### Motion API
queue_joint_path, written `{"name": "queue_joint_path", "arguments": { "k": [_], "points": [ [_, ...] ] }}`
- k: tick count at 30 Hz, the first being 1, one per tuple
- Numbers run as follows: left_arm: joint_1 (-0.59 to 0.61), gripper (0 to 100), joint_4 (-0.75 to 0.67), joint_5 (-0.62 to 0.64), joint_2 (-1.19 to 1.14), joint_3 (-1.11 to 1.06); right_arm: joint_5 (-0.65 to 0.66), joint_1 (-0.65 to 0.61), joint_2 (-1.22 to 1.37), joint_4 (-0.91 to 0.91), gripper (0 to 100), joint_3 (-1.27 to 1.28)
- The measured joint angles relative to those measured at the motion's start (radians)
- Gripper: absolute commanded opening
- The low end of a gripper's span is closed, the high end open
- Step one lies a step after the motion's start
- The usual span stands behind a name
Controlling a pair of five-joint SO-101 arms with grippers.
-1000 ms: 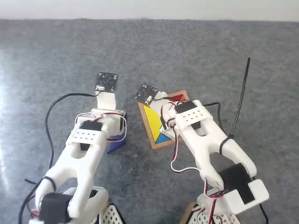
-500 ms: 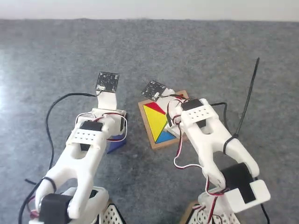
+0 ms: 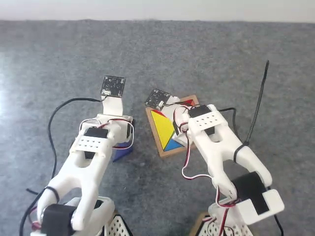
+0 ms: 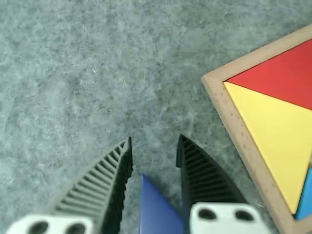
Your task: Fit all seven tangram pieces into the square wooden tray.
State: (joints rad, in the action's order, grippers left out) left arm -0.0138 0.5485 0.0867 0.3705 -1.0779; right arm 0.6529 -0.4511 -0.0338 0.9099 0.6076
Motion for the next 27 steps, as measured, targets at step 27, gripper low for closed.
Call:
{"name": "queue_joint_path", "arguments": {
  "k": [27],
  "points": [
    [0.0, 15, 0.0, 0.0, 0.0, 0.0, -0.069, 0.002, -0.064, -0.012, 22.0, -0.032]
  ]
}}
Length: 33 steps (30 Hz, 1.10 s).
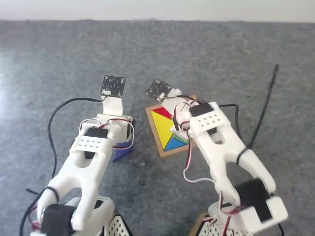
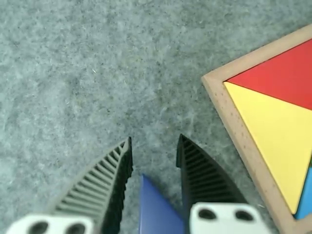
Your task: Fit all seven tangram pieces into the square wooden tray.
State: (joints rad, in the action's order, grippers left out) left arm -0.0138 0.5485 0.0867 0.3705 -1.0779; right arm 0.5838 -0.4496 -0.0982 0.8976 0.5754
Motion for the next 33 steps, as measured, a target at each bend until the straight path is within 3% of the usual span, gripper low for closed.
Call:
{"name": "queue_joint_path", "arguments": {
  "k": [11, 18, 33],
  "points": [
    [0.0, 15, 0.0, 0.0, 0.0, 0.0, -0.028, 0.035, -0.226, -0.037, 22.0, 0.176],
    [0.0, 15, 0.0, 0.0, 0.0, 0.0, -0.028, 0.13, -0.218, -0.137, 22.0, 0.285],
    [0.0, 15, 0.0, 0.0, 0.0, 0.0, -0.028, 0.126, -0.068, -0.209, 22.0, 0.285]
  ]
}}
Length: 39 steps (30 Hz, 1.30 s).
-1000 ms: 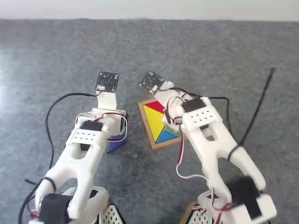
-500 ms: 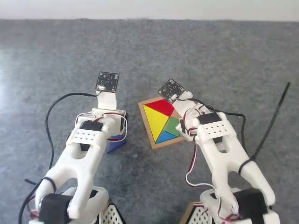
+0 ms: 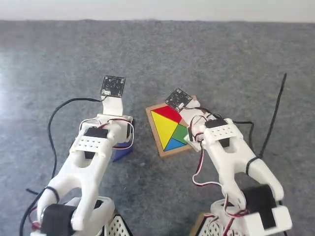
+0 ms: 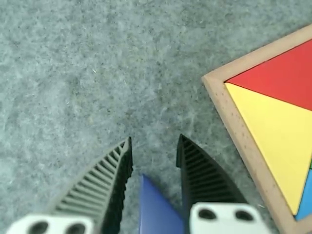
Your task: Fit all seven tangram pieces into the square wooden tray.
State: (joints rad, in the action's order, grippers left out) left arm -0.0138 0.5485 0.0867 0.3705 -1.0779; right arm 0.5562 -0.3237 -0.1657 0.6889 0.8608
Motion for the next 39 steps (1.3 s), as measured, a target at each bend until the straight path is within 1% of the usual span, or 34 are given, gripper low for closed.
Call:
{"name": "queue_joint_path", "arguments": {
  "k": [7, 13, 16, 19, 23, 25, 26, 28, 31, 32, 35, 39],
  "points": [
    [0.0, 15, 0.0, 0.0, 0.0, 0.0, -0.003, 0.0, -0.002, 0.0, 22.0, 0.0],
    [0.0, 15, 0.0, 0.0, 0.0, 0.0, -0.077, 0.005, -0.011, 0.0, 22.0, -0.015],
    [0.0, 15, 0.0, 0.0, 0.0, 0.0, -0.115, 0.006, -0.095, 0.017, 22.0, -0.015],
    [0.0, 15, 0.0, 0.0, 0.0, 0.0, -0.143, 0.035, -0.219, 0.077, 22.0, -0.015],
    [0.0, 15, 0.0, 0.0, 0.0, 0.0, -0.161, 0.11, -0.376, 0.175, 21.9, 0.012],
    [0.003, 15, 0.012, -0.011, 0.0, 0.0, -0.161, 0.172, -0.439, 0.236, 21.5, 0.044],
    [0.011, 15, 0.034, -0.031, 0.0, 0.006, -0.161, 0.21, -0.468, 0.267, 19.8, 0.06],
    [0.031, 15, 0.094, -0.057, 0.0, 0.037, -0.161, 0.298, -0.523, 0.311, 12.8, 0.112],
    [0.072, 15, 0.239, -0.068, 0.0, 0.132, -0.15, 0.437, -0.591, 0.319, 0.8, 0.219],
    [0.08, 15, 0.305, -0.066, 0.0, 0.175, -0.13, 0.466, -0.608, 0.305, 0.5, 0.259],
    [0.08, 15, 0.503, -0.091, 0.0, 0.276, -0.061, 0.485, -0.655, 0.236, 4.1, 0.4],
    [0.08, 15, 0.701, -0.166, 0.0, 0.336, -0.066, 0.491, -0.683, 0.16, 4.4, 0.534]
  ]
}}
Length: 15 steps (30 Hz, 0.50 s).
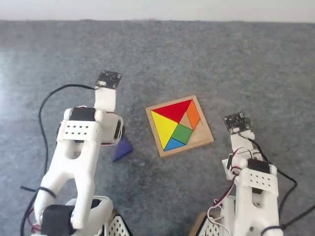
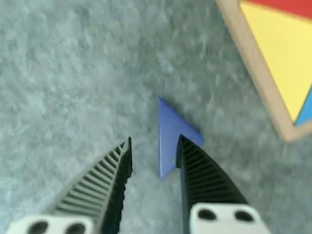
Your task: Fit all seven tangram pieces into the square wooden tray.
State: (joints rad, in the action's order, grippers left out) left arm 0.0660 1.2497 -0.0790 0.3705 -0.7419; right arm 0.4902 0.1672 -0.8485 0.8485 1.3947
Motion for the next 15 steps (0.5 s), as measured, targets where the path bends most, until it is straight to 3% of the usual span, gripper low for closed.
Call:
{"name": "queue_joint_path", "arguments": {
  "k": [3, 8, 15],
  "points": [
    [0.0, 15, 0.092, -0.068, 0.0, 0.005, -0.017, 0.003, -0.014, -0.005, 4.4, 0.005],
    [-0.043, 15, 0.112, -0.19, 0.0, 0.006, -0.017, 0.003, -0.018, -0.005, 4.4, 0.018],
    [-0.176, 15, 0.008, -0.15, 0.0, -0.095, -0.017, 0.003, -0.018, -0.005, 4.4, 0.023]
  ]
}}
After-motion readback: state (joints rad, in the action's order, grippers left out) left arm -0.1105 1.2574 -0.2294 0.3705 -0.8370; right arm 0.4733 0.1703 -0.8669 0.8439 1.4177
